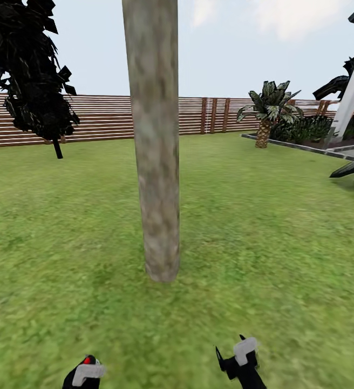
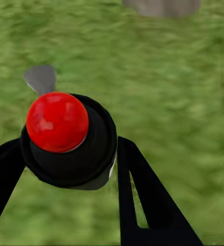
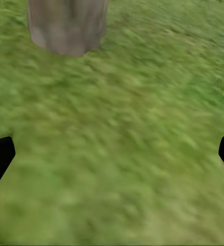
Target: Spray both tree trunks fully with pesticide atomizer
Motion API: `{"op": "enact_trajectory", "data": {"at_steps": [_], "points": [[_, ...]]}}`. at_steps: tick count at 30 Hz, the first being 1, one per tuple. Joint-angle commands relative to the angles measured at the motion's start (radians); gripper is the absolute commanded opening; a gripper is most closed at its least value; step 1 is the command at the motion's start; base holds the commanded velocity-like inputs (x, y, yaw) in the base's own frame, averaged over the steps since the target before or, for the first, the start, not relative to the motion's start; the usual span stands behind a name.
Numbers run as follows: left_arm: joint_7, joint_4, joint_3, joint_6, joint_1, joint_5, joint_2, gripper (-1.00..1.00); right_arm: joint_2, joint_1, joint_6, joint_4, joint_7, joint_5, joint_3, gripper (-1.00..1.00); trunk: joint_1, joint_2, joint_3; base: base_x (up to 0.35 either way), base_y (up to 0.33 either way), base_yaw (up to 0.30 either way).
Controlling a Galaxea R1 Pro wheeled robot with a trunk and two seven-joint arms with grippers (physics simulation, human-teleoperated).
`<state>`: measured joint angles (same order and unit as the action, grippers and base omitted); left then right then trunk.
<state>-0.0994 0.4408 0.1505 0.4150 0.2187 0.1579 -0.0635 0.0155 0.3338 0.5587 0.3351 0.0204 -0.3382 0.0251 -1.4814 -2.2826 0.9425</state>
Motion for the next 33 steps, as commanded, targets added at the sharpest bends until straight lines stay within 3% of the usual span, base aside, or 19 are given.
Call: {"op": "enact_trajectory", "data": {"at_steps": [1,3,6,10,12,13,14,15,17,20,24,27,28,29,33], "points": [[-0.039,-0.001,0.007,0.002,0.001,0.02,-0.009,-1.0,0.0,0.0,-0.014,0.012,0.002,-0.02,0.009,1.0,0.0,0.0,0.001,0.002,-0.001,0.0],[-0.146,0.005,0.001,-0.006,0.004,0.055,-0.048,-1.0,0.004,0.002,-0.082,0.058,0.0,-0.091,0.029,1.0,0.0,0.0,0.001,0.001,0.0,0.0],[-0.252,0.016,-0.004,-0.032,0.028,0.087,-0.087,-1.0,0.012,0.01,-0.161,0.1,-0.046,-0.156,0.049,1.0,0.0,0.0,0.001,0.0,0.0,0.0],[-0.384,0.02,-0.009,-0.094,0.089,0.151,-0.124,-1.0,0.026,0.037,-0.247,0.165,-0.233,-0.198,0.062,1.0,0.0,0.0,0.001,0.0,0.0,0.0],[-0.455,0.021,-0.01,-0.123,0.127,0.209,-0.133,-1.0,0.029,0.051,-0.29,0.205,-0.332,-0.206,0.064,1.0,0.0,0.0,0.001,0.0,0.0,0.0],[-0.486,0.021,-0.01,-0.137,0.148,0.244,-0.135,-1.0,0.029,0.057,-0.31,0.221,-0.372,-0.207,0.064,1.0,0.0,0.0,0.001,0.0,0.0,0.0],[-0.587,0.022,-0.011,-0.207,0.228,0.402,-0.128,-1.0,0.03,0.082,-0.346,0.257,-0.506,-0.209,0.065,1.0,0.0,0.0,0.001,0.0,0.0,0.0],[-0.623,0.022,-0.011,-0.236,0.256,0.466,-0.123,-1.0,0.03,0.09,-0.351,0.263,-0.558,-0.209,0.065,1.0,0.0,0.0,0.001,0.0,0.0,0.0],[-0.695,0.022,-0.01,-0.264,0.298,0.556,-0.118,-1.0,0.031,0.096,-0.354,0.266,-0.593,-0.209,0.065,1.0,0.0,0.0,0.001,0.0,0.0,0.0],[-0.789,0.024,-0.011,-0.271,0.33,0.605,-0.112,-1.0,0.032,0.097,-0.355,0.267,-0.62,-0.21,0.066,1.0,0.0,0.0,0.001,0.0,0.0,0.0],[-0.829,0.024,-0.014,-0.277,0.343,0.615,-0.101,-1.0,0.032,0.098,-0.355,0.27,-0.667,-0.211,0.067,1.0,0.0,0.0,0.001,0.0,0.0,0.0],[-0.841,0.024,-0.052,-0.289,0.347,0.656,-0.077,-1.0,0.032,0.1,-0.355,0.289,-0.729,-0.211,0.067,1.0,0.0,0.0,0.001,0.0,0.0,0.0],[-0.842,0.023,-0.067,-0.296,0.348,0.673,-0.068,-1.0,0.032,0.101,-0.355,0.294,-0.749,-0.211,0.068,-1.0,0.0,0.0,0.001,0.0,0.0,0.0],[-0.843,0.023,-0.085,-0.308,0.348,0.696,-0.054,-1.0,0.032,0.103,-0.355,0.299,-0.774,-0.211,0.068,-1.0,0.0,0.0,0.001,0.0,0.0,0.0],[-0.844,0.024,-0.102,-0.321,0.349,0.719,-0.029,-1.0,0.032,0.105,-0.354,0.308,-0.804,-0.213,0.073,-1.0,0.0,0.0,0.001,0.0,0.0,0.0]]}}
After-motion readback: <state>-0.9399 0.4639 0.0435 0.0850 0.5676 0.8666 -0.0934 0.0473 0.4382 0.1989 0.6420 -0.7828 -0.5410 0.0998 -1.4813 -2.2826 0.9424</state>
